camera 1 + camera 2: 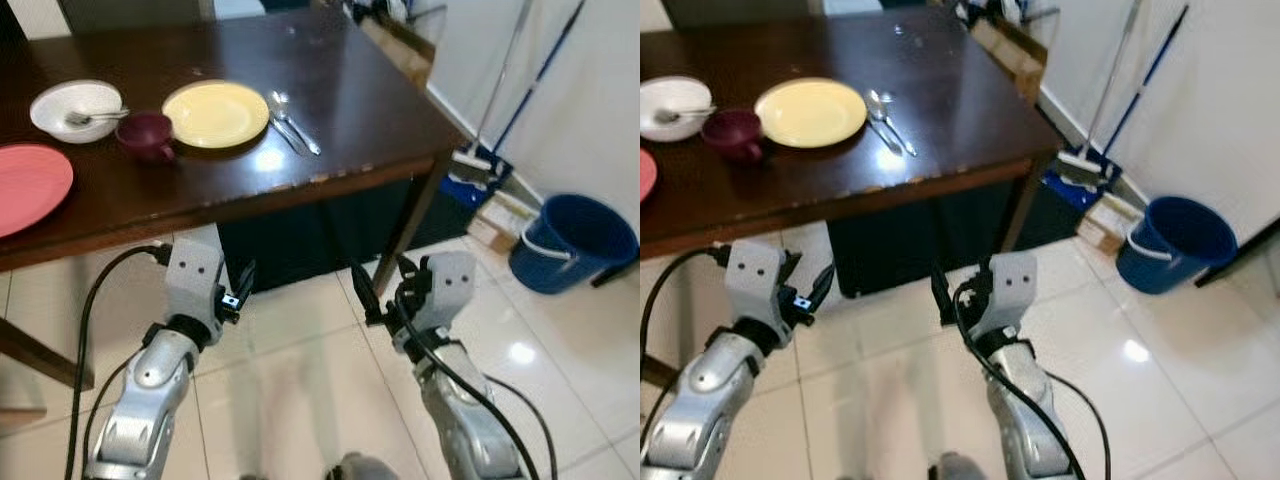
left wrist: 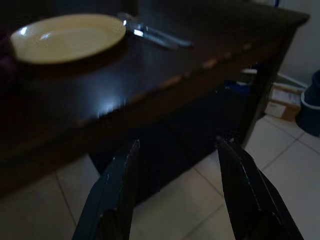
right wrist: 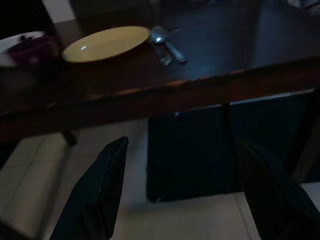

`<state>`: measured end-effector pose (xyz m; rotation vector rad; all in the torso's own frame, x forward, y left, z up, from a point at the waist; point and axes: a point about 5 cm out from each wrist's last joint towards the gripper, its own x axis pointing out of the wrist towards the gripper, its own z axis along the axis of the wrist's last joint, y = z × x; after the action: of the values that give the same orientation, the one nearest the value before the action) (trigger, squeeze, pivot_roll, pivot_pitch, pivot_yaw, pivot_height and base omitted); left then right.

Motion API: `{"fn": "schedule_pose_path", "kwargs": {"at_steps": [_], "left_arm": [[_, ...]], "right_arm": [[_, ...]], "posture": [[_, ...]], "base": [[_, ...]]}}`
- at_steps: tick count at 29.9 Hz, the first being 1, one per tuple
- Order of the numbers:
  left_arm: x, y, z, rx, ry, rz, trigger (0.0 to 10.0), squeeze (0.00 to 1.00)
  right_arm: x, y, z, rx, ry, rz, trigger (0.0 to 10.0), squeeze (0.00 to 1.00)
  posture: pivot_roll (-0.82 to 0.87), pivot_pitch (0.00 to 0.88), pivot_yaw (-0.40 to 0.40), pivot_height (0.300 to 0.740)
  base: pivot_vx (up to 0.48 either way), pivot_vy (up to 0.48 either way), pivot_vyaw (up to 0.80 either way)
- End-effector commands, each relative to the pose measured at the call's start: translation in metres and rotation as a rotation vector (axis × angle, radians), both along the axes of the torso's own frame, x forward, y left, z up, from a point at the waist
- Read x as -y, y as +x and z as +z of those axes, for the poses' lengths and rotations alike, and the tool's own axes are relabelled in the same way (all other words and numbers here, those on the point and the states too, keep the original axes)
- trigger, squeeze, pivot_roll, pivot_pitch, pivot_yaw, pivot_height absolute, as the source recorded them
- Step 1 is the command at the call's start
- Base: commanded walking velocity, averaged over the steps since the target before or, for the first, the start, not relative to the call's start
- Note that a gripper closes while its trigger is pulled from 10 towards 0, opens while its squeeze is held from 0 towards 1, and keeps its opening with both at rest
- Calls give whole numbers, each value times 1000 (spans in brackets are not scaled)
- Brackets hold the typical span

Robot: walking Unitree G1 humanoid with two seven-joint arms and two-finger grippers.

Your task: Setting the table

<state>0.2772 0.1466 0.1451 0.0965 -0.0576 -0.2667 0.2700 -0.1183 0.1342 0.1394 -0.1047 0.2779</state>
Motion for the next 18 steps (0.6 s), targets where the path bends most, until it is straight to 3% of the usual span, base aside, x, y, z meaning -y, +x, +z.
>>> {"fn": "schedule_pose_path", "kwargs": {"at_steps": [1,8,18], "left_arm": [[4,0,6,21,1,-17,10000,0],[3,0,29,148,57,-16,10000,0],[16,2,35,153,26,-58,10000,0]], "right_arm": [[6,1,6,24,-27,-15,10000,0],[16,6,20,68,-38,-18,10000,0],[27,11,24,75,-37,-49,10000,0]], "posture": [[-142,100,42,740],[-138,100,43,740],[-138,98,47,740]], "base": [[480,0,0],[480,0,0],[480,0,0]]}}
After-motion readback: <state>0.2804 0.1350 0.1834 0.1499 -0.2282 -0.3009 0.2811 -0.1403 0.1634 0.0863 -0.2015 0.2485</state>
